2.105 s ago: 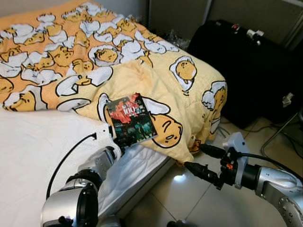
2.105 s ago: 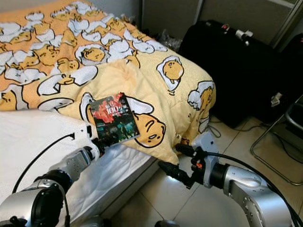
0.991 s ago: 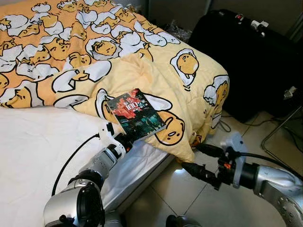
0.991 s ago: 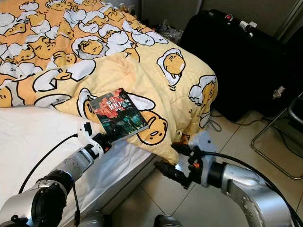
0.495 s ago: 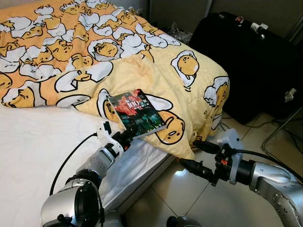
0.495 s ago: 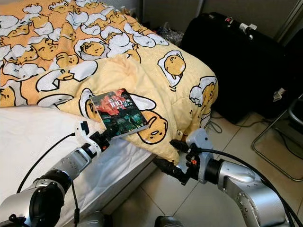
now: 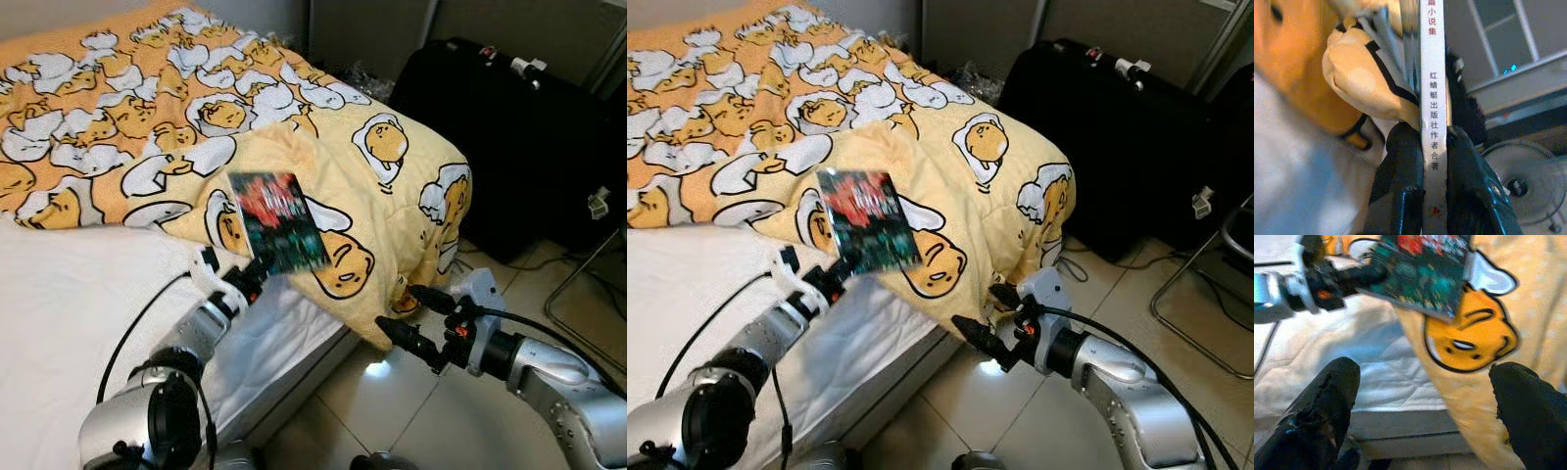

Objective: Clean up the room

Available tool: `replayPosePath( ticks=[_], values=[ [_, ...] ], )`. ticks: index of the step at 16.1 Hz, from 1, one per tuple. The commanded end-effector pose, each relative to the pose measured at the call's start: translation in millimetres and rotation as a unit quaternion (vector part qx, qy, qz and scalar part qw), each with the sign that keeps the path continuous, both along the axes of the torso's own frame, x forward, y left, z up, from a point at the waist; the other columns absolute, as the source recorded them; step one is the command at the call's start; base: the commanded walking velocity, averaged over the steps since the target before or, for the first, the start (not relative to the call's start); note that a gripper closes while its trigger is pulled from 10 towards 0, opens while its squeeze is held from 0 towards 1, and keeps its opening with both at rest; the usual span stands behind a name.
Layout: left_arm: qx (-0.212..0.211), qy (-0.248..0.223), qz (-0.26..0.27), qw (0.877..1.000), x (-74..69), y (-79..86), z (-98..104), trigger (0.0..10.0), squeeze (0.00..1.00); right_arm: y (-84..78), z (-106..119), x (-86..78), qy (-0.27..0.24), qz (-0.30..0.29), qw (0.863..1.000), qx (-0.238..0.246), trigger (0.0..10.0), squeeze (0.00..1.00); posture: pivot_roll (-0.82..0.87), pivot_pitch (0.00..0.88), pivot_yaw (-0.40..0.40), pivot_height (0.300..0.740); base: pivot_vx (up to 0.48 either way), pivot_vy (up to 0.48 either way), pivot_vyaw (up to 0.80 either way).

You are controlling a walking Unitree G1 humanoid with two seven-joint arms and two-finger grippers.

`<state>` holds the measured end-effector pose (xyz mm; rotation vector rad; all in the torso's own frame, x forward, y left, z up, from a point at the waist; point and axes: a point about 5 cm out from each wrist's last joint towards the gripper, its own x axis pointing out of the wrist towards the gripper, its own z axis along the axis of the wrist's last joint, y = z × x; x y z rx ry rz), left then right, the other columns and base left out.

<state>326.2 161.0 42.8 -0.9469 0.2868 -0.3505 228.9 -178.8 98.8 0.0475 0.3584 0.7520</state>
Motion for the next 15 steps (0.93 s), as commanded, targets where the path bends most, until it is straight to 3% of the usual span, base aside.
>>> replayPosePath(
  ticks=[1, 4, 5, 9, 11, 13, 14, 15],
  values=[
    [-0.012, -0.043, 0.024, 0.999, 12.1, 7.2, 18.8, 0.0, 0.0, -4.7, 1.2, 4.1, -0.016, -0.026, 0.999, -0.011, 10.0, 0.0, -0.21, 0.001, 0.02, 0.74, 0.0, 0.0, 0.0],
    [0.002, -0.013, 0.066, 0.998, 14.6, 8.8, 16.5, 0.0, 0.0, -5.6, -2.3, 5.2, -0.017, -0.048, 0.999, -0.014, 10.0, 0.0, -0.21, 0.011, 0.027, 0.74, 0.0, 0.0, 0.0],
    [0.028, 0.024, 0.084, 0.996, 13.1, 6.3, 9.2, 0.0, 0.0, -5.9, -4.2, 4.1, -0.014, -0.05, 0.999, -0.016, 10.0, 0.0, -0.21, 0.015, 0.029, 0.74, 0.0, 0.0, 0.0],
    [0.031, 0.124, 0.174, 0.976, 6.4, 10.0, -8.2, 0.0, 0.0, -8.7, -7.0, 1.2, -0.01, -0.054, 0.998, -0.024, 10.0, 0.0, -0.21, 0.027, 0.032, 0.74, 0.0, 0.0, 0.0],
    [0.103, 0.173, 0.14, 0.969, -4.9, 1.3, -24.8, 0.0, 0.0, -10.8, -8.3, -0.5, -0.006, -0.052, 0.998, -0.034, 10.0, 0.0, -0.22, 0.033, 0.03, 0.74, 0.0, 0.0, 0.0],
    [0.164, 0.177, 0.091, 0.966, -11.3, -8.8, -32.5, 0.0, 0.0, -12.0, -7.9, -1.3, -0.004, -0.045, 0.998, -0.037, 10.0, 0.0, -0.22, 0.035, 0.023, 0.74, 0.0, 0.0, 0.0],
    [0.2, 0.189, 0.087, 0.957, -12.9, -8.1, -35.2, 0.0, 0.0, -12.8, -7.6, -1.7, -0.003, -0.042, 0.998, -0.038, 10.0, 0.0, -0.22, 0.034, 0.021, 0.74, 0.0, 0.0, 0.0],
    [0.216, 0.185, 0.082, 0.955, -13.2, -7.7, -35.4, 10.0, 0.0, -13.2, -7.6, -2.0, -0.002, -0.04, 0.998, -0.04, 10.0, 0.0, -0.22, 0.034, 0.021, 0.74, 0.0, 0.0, 0.0]
  ],
)
